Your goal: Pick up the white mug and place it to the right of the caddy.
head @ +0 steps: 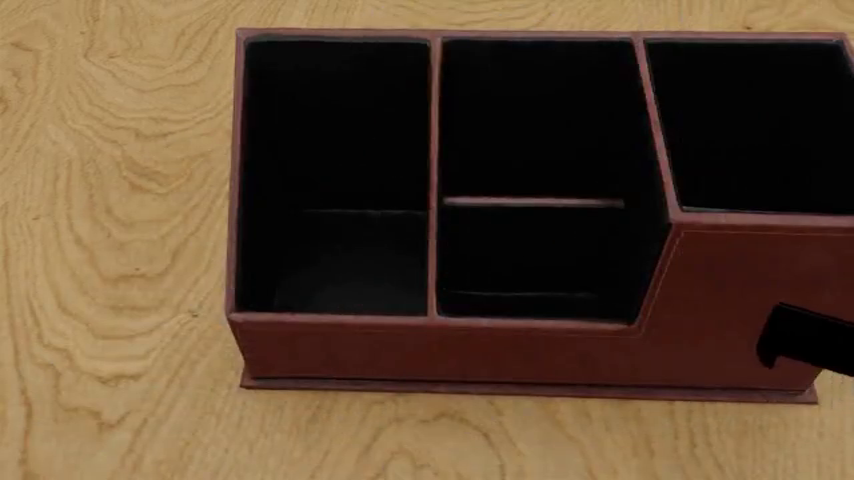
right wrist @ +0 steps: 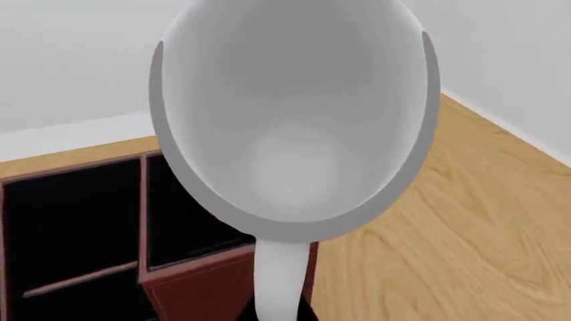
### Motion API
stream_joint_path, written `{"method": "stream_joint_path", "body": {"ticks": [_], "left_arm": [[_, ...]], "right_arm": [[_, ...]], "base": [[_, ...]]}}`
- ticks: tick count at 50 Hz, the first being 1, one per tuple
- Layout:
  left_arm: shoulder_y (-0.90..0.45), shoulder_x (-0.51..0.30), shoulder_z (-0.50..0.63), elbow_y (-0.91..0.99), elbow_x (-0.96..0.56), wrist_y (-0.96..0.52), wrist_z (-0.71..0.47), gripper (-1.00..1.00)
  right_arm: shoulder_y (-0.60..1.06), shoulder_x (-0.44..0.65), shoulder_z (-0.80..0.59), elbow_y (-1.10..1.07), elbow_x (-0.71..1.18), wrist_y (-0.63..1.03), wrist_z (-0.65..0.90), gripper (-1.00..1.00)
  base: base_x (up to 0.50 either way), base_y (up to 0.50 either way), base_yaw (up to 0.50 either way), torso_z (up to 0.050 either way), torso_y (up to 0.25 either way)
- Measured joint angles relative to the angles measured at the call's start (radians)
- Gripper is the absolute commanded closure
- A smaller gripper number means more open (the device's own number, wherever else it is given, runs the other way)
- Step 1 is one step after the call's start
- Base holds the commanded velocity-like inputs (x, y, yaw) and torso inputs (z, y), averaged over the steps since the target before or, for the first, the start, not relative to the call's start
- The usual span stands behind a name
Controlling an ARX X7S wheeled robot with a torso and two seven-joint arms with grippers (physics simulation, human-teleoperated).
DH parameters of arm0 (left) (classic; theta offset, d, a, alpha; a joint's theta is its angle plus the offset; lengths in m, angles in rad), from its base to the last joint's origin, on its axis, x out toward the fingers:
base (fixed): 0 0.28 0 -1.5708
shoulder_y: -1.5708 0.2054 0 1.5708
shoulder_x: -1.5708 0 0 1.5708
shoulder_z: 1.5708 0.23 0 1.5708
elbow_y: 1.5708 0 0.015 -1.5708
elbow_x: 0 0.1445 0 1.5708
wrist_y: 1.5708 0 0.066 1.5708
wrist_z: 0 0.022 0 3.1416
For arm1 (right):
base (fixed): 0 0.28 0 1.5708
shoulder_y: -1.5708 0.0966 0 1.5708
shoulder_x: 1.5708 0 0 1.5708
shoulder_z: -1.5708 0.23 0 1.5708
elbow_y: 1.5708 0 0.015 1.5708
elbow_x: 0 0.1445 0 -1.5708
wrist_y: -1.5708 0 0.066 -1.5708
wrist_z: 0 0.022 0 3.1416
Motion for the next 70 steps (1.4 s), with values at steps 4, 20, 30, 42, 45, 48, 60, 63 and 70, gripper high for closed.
{"method": "stream_joint_path", "body": {"ticks": [4, 20, 30, 42, 45, 48, 60, 63, 70], "left_arm": [[-0.006, 0.001, 0.009, -0.006, 0.003, 0.002, 0.001, -1.0], [-0.033, 0.004, 0.047, -0.03, 0.017, 0.006, 0.005, -1.0], [-0.043, 0.007, 0.063, -0.044, 0.024, 0.01, 0.009, -1.0], [-0.043, 0.011, 0.068, -0.06, 0.031, 0.019, 0.016, -1.0], [-0.043, 0.012, 0.069, -0.064, 0.033, 0.021, 0.017, -1.0], [-0.044, 0.012, 0.071, -0.066, 0.035, 0.021, 0.018, -1.0], [-0.057, 0.008, 0.086, -0.076, 0.042, 0.018, 0.02, -1.0], [-0.061, 0.006, 0.091, -0.079, 0.044, 0.016, 0.02, -1.0], [-0.073, 0.002, 0.105, -0.085, 0.049, 0.012, 0.021, -1.0]], "right_arm": [[-0.017, 0.022, -0.003, 0.009, -0.008, -0.006, 0.001, 1.0], [-0.07, 0.058, -0.016, 0.068, -0.049, -0.018, 0.02, 1.0], [-0.096, 0.049, -0.031, 0.118, -0.074, -0.031, 0.015, 1.0], [-0.124, 0.013, -0.05, 0.179, -0.099, -0.052, 0.009, 1.0], [-0.133, 0.006, -0.057, 0.191, -0.105, -0.064, 0.003, 1.0], [-0.143, 0.002, -0.065, 0.202, -0.111, -0.077, -0.004, 1.0], [-0.198, 0.002, -0.104, 0.227, -0.131, -0.153, -0.04, 1.0], [-0.215, 0.005, -0.114, 0.232, -0.136, -0.175, -0.05, 1.0], [-0.254, 0.014, -0.141, 0.244, -0.144, -0.231, -0.075, 1.0]], "base": [[0.0, 0.0, 0.0, 0.0, 0.0], [0.0, 0.0, 0.0, 0.0, 0.001], [0.0, 0.0, 0.0, 0.0, 0.001], [0.0, 0.0, 0.0, 0.0, 0.001], [0.0, 0.0, 0.0, 0.0, 0.0], [0.0, 0.0, 0.0, 0.005, 0.0], [0.0, 0.0, 0.0, 0.0, 0.001], [0.0, 0.0, 0.0, 0.0, 0.0], [0.0, 0.0, 0.0, 0.0, 0.0]]}}
